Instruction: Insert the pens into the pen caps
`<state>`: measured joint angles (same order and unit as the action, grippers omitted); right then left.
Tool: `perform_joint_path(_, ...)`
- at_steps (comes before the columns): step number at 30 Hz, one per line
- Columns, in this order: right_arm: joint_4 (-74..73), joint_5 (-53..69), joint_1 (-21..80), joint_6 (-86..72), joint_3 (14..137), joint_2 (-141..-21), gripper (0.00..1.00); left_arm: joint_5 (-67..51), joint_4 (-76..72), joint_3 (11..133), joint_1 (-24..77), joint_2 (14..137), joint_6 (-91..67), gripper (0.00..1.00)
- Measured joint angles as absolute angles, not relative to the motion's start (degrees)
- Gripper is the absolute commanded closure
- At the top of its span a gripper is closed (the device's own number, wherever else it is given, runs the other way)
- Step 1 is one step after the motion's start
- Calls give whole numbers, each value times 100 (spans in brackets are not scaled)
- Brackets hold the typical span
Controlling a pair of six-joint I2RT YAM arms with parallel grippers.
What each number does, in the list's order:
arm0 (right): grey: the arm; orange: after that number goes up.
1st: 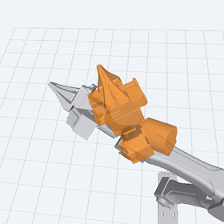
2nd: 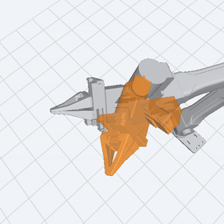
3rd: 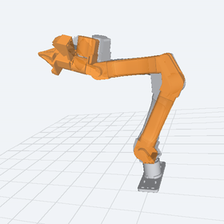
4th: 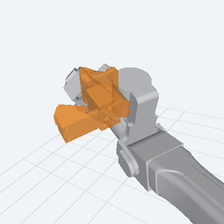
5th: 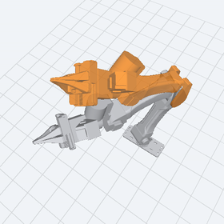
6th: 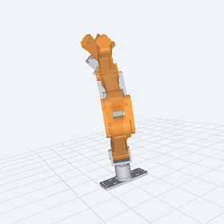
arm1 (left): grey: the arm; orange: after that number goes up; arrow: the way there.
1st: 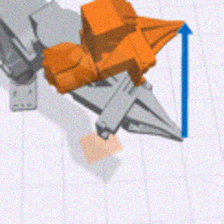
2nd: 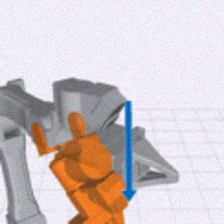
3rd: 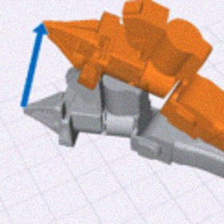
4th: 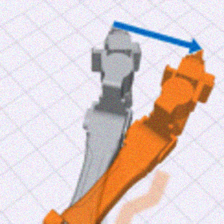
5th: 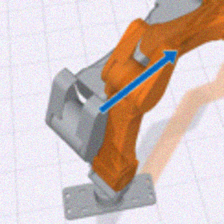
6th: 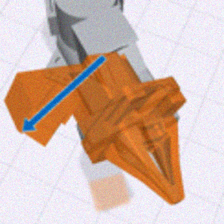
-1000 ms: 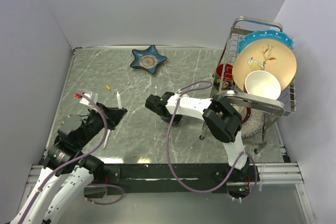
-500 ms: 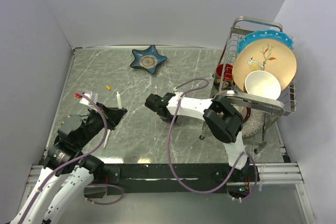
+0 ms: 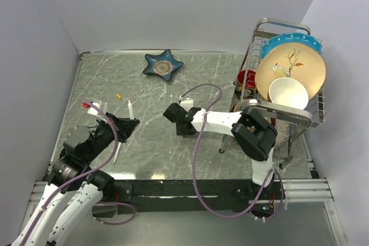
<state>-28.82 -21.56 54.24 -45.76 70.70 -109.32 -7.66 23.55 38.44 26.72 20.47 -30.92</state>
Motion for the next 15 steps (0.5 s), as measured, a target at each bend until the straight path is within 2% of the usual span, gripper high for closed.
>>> perform_joint_path(6, -2875, -2132, 5424, -4375, 7153, -10997, 60, -764, 2355, 3841, 2672, 2047, -3092, 99)
perform_joint_path(15, -2790, -2093, 5424, -4145, 7179, -11032, 70, -764, 2355, 3841, 2672, 2047, -3092, 99)
